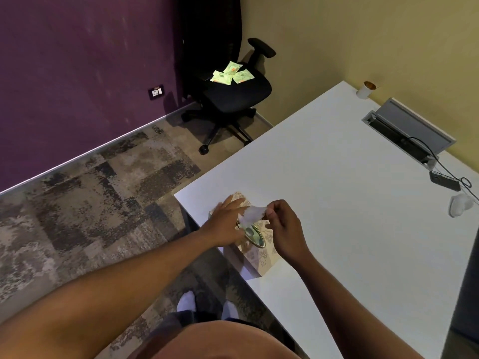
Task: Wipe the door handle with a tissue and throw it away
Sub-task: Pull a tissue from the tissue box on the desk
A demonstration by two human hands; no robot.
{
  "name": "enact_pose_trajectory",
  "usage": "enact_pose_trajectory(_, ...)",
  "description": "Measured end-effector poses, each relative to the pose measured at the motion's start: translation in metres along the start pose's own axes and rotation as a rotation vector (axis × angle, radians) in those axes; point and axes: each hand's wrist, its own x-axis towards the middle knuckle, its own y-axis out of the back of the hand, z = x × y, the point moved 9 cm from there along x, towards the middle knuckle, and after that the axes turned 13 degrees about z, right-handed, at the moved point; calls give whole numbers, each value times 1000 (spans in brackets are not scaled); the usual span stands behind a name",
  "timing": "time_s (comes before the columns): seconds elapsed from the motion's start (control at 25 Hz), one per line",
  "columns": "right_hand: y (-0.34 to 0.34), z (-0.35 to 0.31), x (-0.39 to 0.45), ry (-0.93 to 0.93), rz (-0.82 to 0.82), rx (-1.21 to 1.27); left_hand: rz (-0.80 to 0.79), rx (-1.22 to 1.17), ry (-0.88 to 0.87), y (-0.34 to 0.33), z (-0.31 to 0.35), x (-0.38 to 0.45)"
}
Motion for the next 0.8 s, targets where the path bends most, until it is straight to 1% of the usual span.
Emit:
enact_pose_trajectory(0.08,-1,-3,-3,-107,-45,134,47,-701,173,16,19,-16)
enact_pose_trajectory(0.12,-2,-6,-5,-129,-62,174,89,-947,283,22,24,-25)
enact_pose_trajectory(0.2,-3,-15,-7,-133,-80,215,124,-1284,506,21,18,-41)
enact_pose_trajectory(0.32,-6,-30,-7,-94,-126,235,148,-1540,705,20,14,-60)
enact_pose_trajectory(0.36,-8,-35,-7,-70,-151,224,161,-1578,759,21,15,-66)
enact_pose_trajectory(0.44,-14,-44,-8,-26,-202,185,199,-1511,794,29,12,-74)
enact_pose_trajectory(0.56,-18,-52,-8,-10,-218,150,214,-1284,677,43,10,-79)
enact_pose_trajectory(0.68,-14,-57,-14,6,-165,166,297,-1251,682,53,6,-90)
enact_pose_trajectory(0.72,-13,-62,-19,54,-162,179,334,-1244,676,57,5,-95)
enact_pose_trajectory(0.8,-14,-79,-31,229,-190,209,404,-1223,663,63,4,-105)
